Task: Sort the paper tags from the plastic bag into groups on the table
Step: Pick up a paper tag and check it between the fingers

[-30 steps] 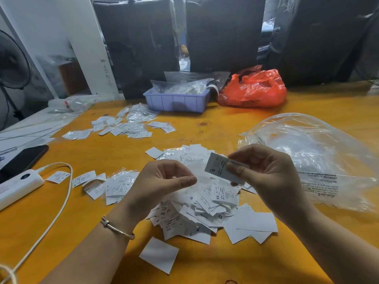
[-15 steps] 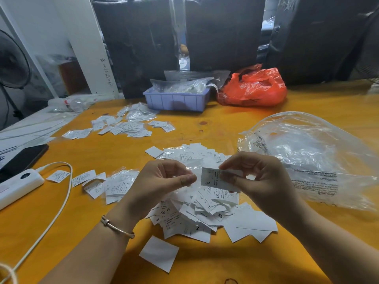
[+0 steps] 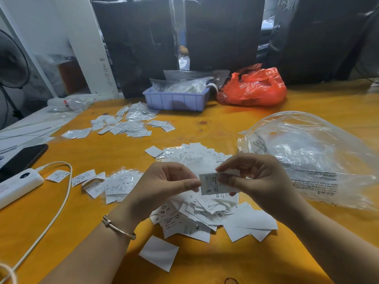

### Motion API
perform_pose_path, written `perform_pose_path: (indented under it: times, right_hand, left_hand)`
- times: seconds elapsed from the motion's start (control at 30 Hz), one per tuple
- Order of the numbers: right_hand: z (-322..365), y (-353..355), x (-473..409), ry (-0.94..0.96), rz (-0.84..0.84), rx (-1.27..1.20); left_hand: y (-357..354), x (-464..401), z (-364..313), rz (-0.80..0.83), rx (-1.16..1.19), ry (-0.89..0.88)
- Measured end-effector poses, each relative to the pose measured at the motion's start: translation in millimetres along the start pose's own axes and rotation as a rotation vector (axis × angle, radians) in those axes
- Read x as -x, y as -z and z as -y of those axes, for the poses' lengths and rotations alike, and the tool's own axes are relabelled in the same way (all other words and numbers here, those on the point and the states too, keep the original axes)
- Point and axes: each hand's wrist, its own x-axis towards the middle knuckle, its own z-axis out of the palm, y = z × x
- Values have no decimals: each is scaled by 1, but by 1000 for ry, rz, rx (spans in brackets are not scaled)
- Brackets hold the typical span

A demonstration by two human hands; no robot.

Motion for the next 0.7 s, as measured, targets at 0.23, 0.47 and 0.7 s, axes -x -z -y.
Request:
perform_pose_path:
  times: [0.23,0.47,0.7]
  right_hand:
    - [-2,-9,3,44,-17,-75]
    - [-6,0,-2,7,-33,-139]
    - [-11,0,-3,13,-84,-94]
  left_hand:
    - [-8,-2,5,0,-8,10]
    - [-6,-2,3,-76,91,-33]
    - [-4,-2,3,-110,83,-37]
